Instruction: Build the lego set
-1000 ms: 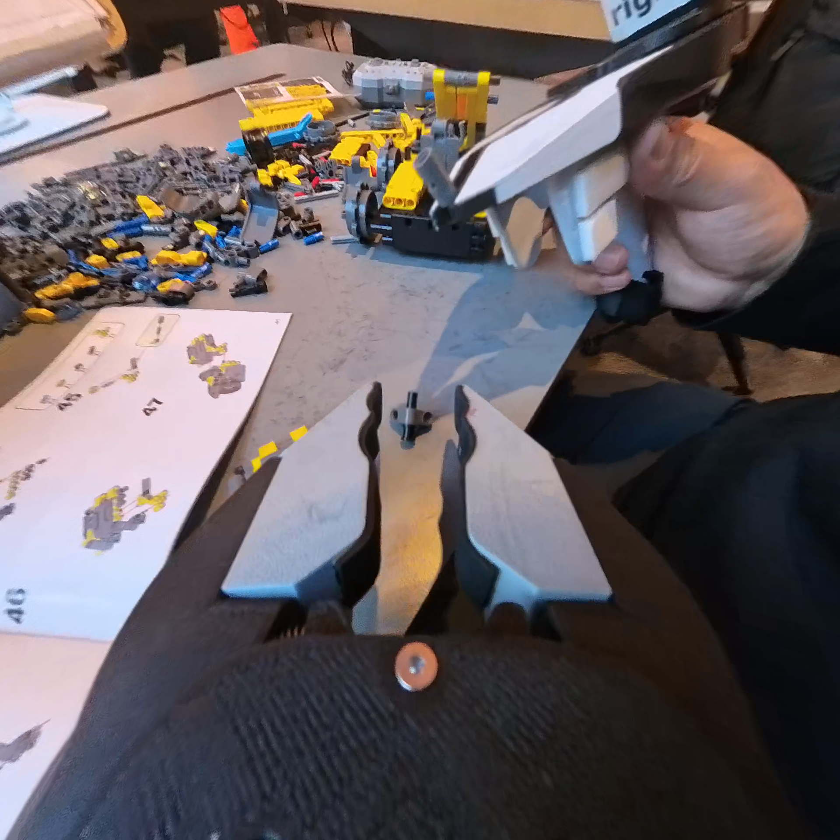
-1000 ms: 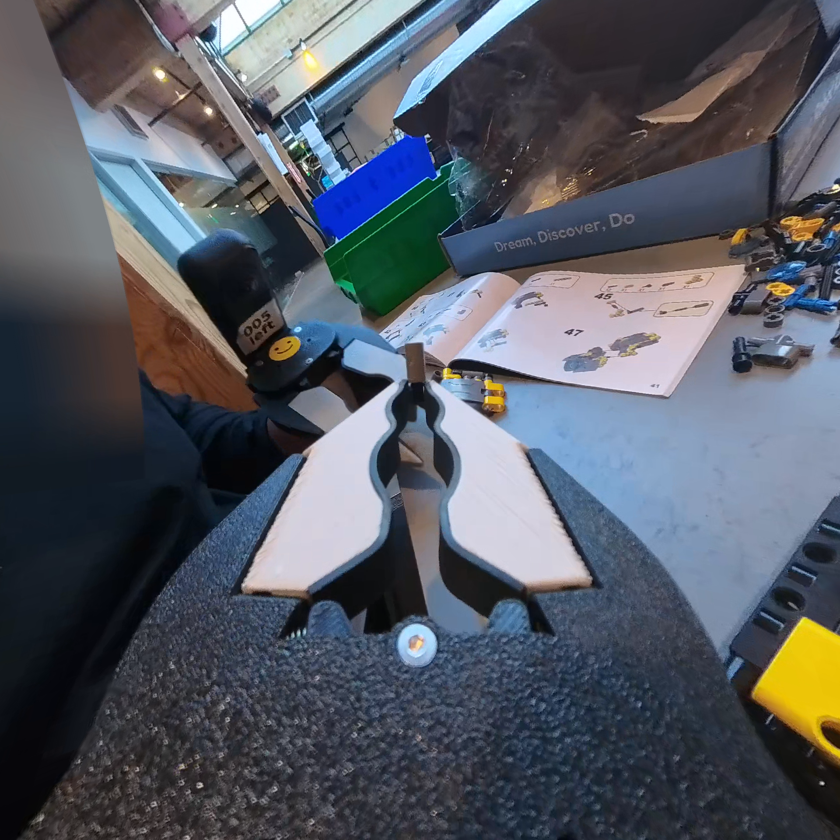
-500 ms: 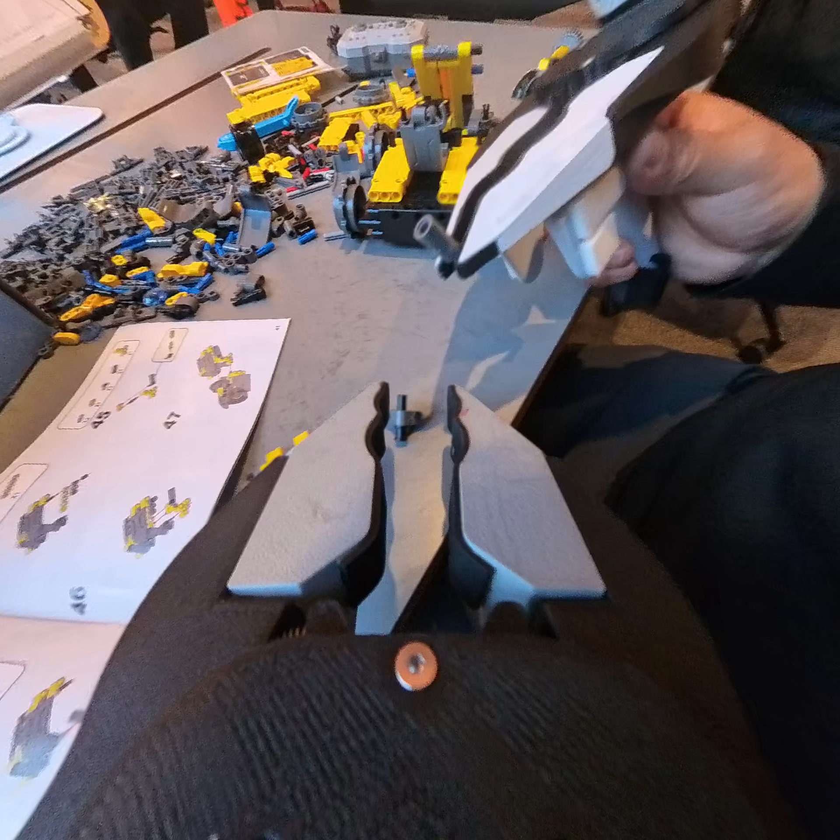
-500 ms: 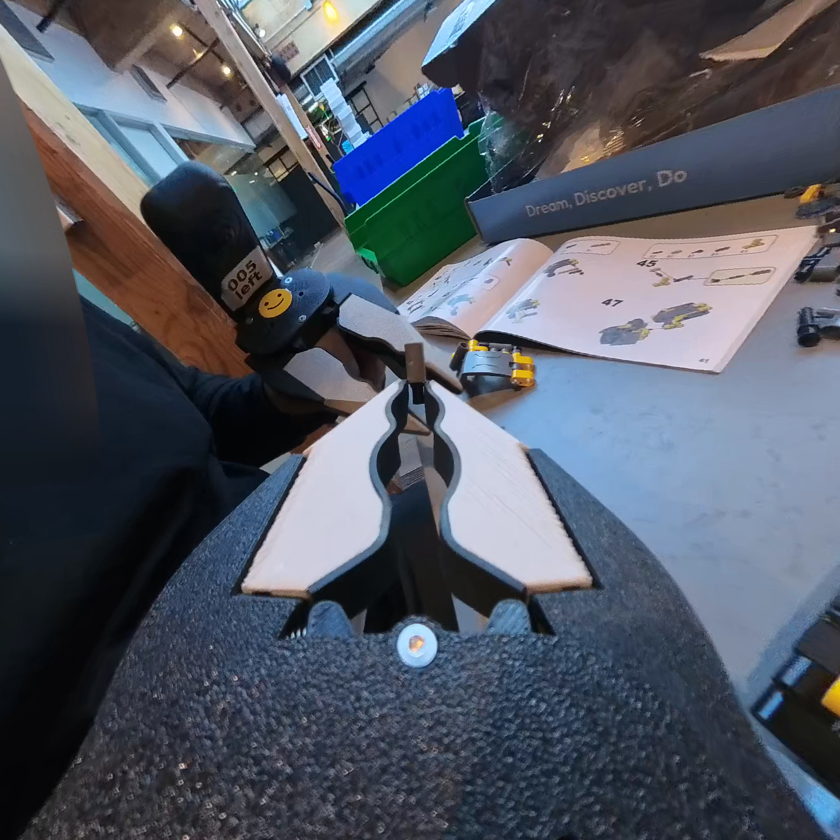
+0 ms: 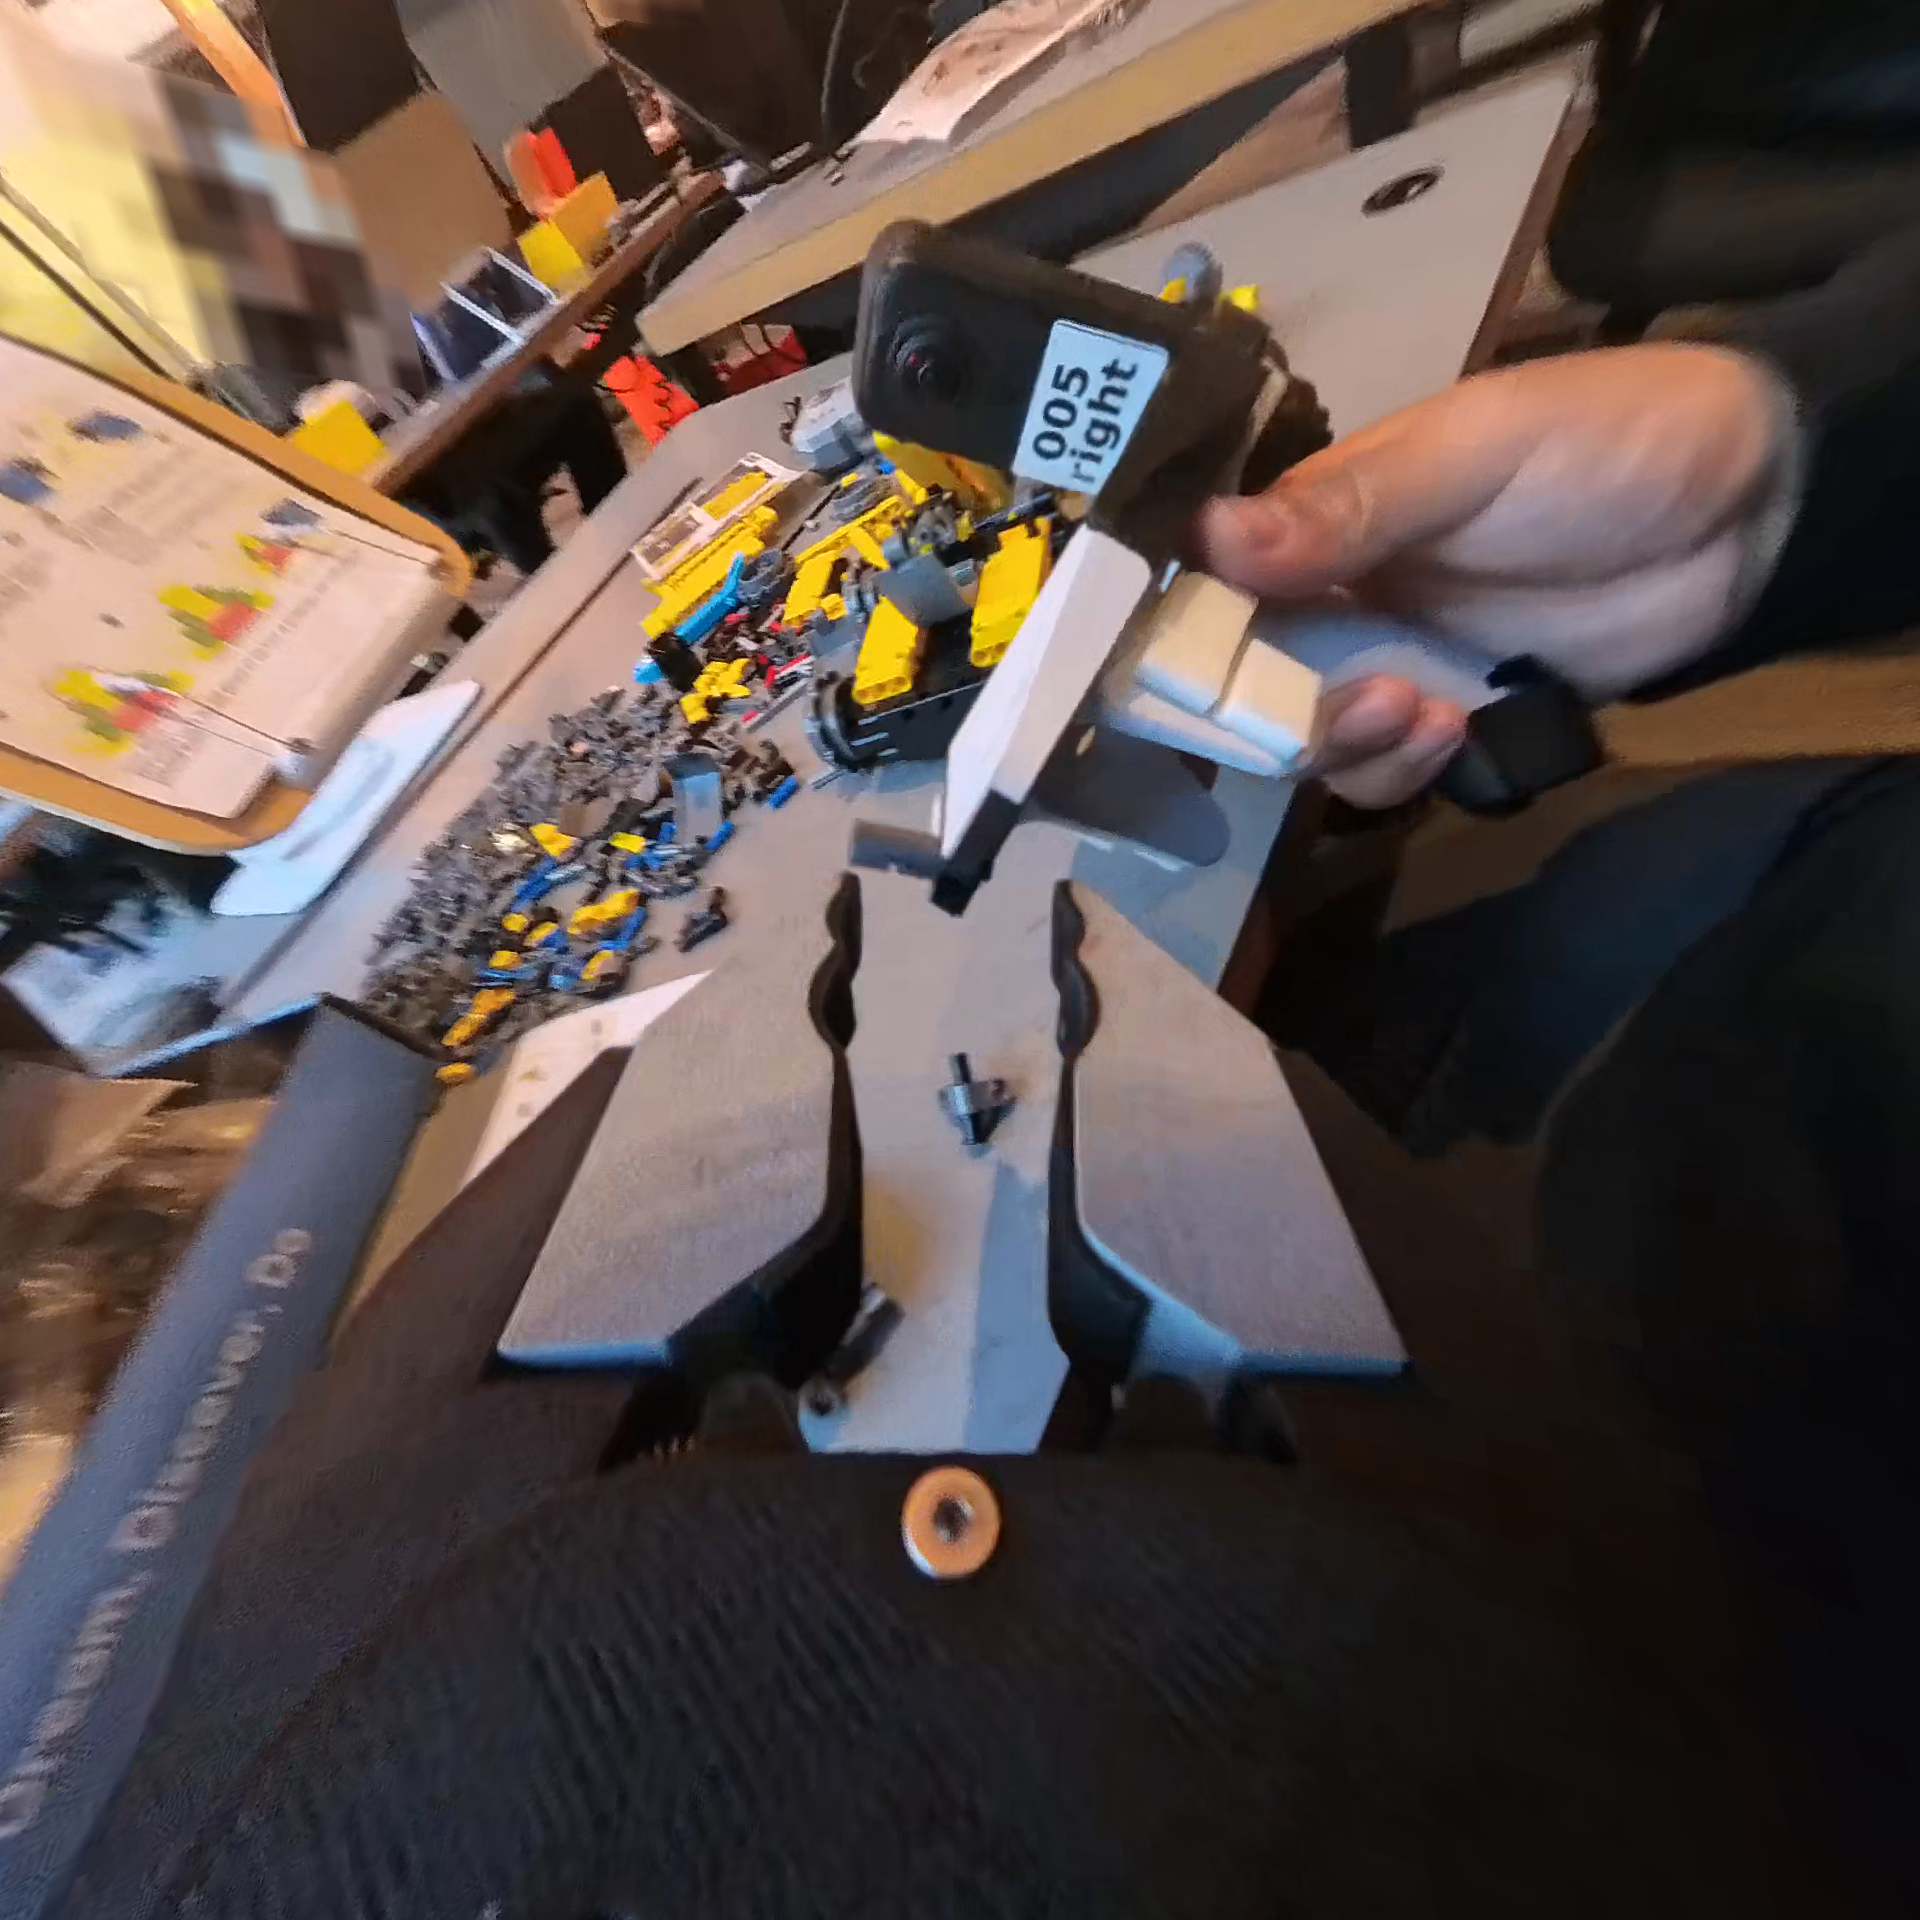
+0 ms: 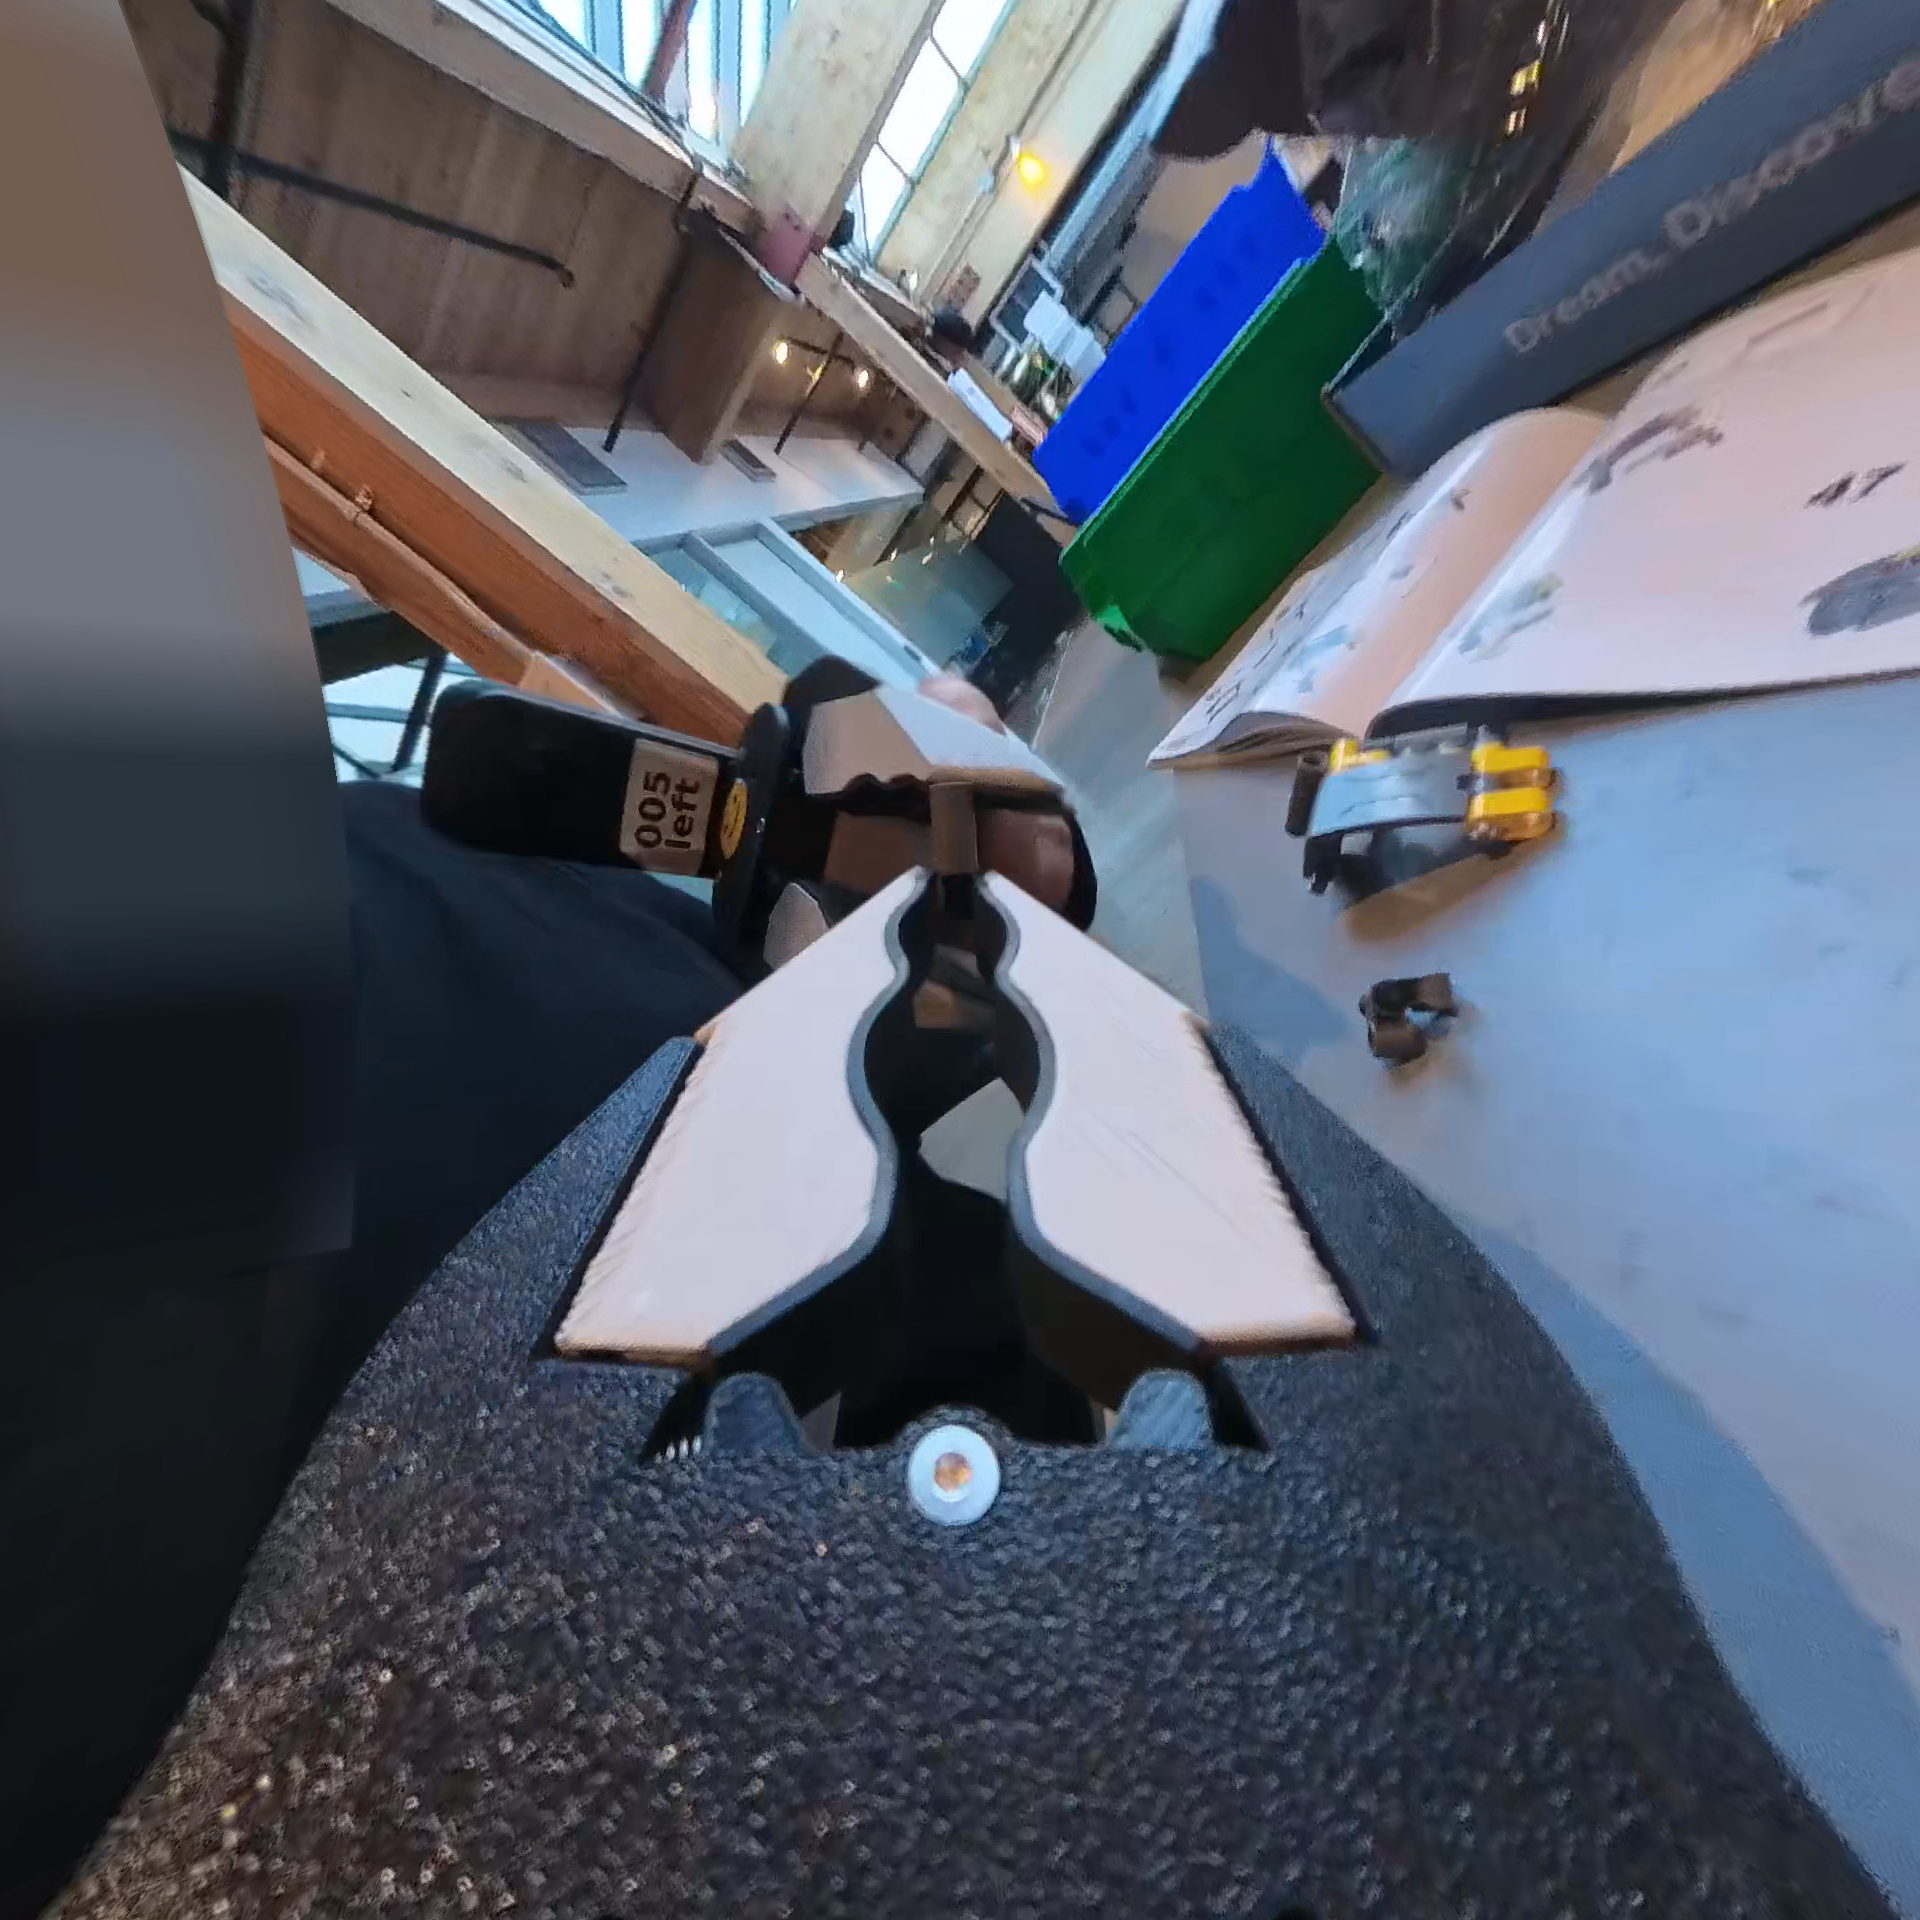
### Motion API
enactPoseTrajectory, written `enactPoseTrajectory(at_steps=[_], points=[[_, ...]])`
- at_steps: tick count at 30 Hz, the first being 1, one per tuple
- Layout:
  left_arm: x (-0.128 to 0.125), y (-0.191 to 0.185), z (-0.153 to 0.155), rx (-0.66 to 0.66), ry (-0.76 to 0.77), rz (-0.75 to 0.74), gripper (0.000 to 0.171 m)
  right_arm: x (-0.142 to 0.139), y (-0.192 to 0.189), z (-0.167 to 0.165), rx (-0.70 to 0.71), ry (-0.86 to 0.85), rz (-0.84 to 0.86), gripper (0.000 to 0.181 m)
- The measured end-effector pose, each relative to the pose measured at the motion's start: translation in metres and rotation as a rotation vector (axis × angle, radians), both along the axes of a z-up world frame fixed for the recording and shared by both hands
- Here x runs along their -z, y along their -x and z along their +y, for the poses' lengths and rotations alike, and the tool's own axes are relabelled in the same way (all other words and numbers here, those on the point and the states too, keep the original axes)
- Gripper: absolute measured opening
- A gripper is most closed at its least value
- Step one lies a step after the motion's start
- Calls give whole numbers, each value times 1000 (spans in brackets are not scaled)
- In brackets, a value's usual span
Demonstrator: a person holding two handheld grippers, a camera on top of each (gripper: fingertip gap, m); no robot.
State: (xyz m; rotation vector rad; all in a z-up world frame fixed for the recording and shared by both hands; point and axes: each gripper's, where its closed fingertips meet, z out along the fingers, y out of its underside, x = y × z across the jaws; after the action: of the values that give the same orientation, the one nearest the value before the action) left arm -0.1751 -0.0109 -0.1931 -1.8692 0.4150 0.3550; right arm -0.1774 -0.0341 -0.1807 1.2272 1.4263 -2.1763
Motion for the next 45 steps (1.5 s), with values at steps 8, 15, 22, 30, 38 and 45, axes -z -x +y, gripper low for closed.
enactPoseTrajectory(at_steps=[8, 15, 22, 30, 38, 45], points=[[-1, 0, -3, -10, -25, 236, 26, 9, -3, -7, -77, 32, -84, 6], [8, 2, -3, 15, 13, 133, 25, 17, -2, -6, -91, -21, -122, 8], [11, 6, -5, 44, 34, 20, 25, 15, 5, 10, -18, -44, -128, 15], [25, 2, -6, 75, 105, 94, 25, 25, 5, -1, -50, -162, -153, 19], [24, 1, -5, 61, 104, 80, 26, 28, 7, -7, -38, -224, -126, 7], [9, 3, 0, -56, 109, -399, 51, -8, 12, 14, 101, -152, 36, 6]])
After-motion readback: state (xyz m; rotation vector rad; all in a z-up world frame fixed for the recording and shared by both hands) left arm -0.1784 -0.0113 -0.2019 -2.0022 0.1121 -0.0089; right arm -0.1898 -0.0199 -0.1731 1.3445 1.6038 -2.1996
